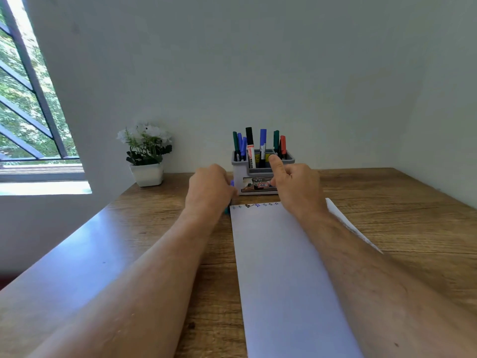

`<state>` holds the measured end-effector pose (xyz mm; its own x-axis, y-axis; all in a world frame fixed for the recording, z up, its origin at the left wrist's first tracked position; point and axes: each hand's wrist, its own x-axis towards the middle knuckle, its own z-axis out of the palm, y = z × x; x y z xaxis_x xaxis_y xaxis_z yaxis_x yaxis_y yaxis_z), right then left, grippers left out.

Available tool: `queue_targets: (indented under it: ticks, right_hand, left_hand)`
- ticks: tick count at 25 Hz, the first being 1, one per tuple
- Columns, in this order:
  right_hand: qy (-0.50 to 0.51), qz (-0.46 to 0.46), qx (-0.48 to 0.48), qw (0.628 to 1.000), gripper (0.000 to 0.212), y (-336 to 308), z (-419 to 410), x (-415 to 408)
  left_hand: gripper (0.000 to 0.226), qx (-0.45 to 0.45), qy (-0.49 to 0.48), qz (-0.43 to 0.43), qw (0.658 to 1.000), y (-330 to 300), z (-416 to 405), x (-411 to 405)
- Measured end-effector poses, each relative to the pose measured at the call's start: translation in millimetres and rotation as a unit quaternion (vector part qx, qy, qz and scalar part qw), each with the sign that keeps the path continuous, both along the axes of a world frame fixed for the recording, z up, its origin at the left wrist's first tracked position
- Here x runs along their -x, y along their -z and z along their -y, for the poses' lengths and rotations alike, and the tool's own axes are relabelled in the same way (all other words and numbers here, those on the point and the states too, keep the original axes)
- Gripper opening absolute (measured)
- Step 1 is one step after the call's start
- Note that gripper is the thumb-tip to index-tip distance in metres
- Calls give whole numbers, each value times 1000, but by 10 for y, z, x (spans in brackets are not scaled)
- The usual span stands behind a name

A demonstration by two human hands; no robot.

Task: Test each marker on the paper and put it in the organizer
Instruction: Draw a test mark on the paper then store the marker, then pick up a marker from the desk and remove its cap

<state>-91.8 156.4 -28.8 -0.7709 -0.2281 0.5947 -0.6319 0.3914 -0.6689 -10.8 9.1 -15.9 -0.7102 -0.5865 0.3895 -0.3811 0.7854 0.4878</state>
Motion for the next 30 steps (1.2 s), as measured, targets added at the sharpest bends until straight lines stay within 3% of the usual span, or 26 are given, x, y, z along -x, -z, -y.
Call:
queue_targets:
  ticks: [5, 12, 19, 22, 25, 30]
  right_hand:
    - [-6, -4, 1, 1000, 74, -12, -12, -6]
    - [-5, -32, -3, 999, 73, -30, 11, -13]
    - [-5, -31, -13, 999, 73, -27, 26, -1]
    - [-10, -30, -15, 999, 73, -24, 19, 4]
    - [-12, -25, -18, 999, 71, -33, 14, -5]
    - [-34, -59, -27, 997, 48, -11, 29, -25]
  left_hand:
    - [31, 98, -6, 27, 995, 68, -54, 70]
    - [50, 144, -58, 120, 980, 110, 1, 174]
    - [13, 142, -64, 120, 981, 121, 14, 214]
    - [21, 111, -86, 83, 987, 83, 44, 146]
    - [33, 50, -87, -10, 995, -53, 83, 50]
    - [27, -31, 3, -181, 983, -211, -191, -47]
